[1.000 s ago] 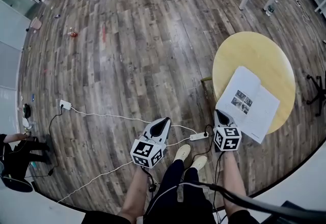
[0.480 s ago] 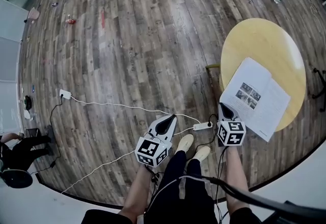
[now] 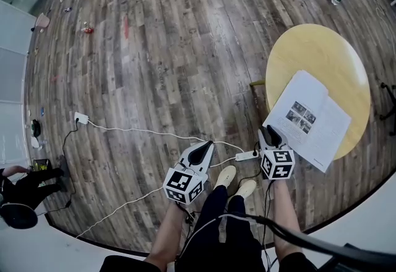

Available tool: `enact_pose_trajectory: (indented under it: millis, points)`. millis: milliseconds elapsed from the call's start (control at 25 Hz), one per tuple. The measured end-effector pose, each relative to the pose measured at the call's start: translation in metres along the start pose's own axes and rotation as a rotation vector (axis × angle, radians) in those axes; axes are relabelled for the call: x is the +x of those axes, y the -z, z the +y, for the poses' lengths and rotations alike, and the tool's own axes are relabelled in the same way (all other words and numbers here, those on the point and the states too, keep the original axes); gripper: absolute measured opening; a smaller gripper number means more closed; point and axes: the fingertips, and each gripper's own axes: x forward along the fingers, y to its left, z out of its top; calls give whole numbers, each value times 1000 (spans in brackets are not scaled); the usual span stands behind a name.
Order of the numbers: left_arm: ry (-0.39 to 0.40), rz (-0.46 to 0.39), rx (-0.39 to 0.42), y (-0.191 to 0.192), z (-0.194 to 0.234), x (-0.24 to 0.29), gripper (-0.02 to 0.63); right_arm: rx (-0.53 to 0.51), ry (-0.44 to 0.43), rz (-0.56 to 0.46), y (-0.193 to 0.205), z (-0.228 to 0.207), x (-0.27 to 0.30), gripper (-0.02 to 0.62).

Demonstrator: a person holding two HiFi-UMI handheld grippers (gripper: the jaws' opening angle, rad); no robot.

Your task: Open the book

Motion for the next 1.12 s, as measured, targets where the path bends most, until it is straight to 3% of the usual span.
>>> enact_pose_trajectory:
  millis: [40,120,640,680,760,1120]
  points:
    - [0,-1,0,0,-1,-1,-2,2,-11,-4,0,3,-1,157]
    - [0,-2,1,-1,-5,-2,-2,8,-22,-2,2,6,-3,212]
    - [14,-28,18,-17,-20,-12,-2,29,-49,-42,-19,15,-29,210]
    - [19,-33,24,-20,-23,-12,-2,21,-43,-57,-23,15,-34,185]
    - [29,-43,36,-28,-30,-13,-2,9,-13,-86,-31,11,-45,3]
    - [90,-86,104,-58,-77,-11,-2,1,29,-187,-60,-4,-104,3]
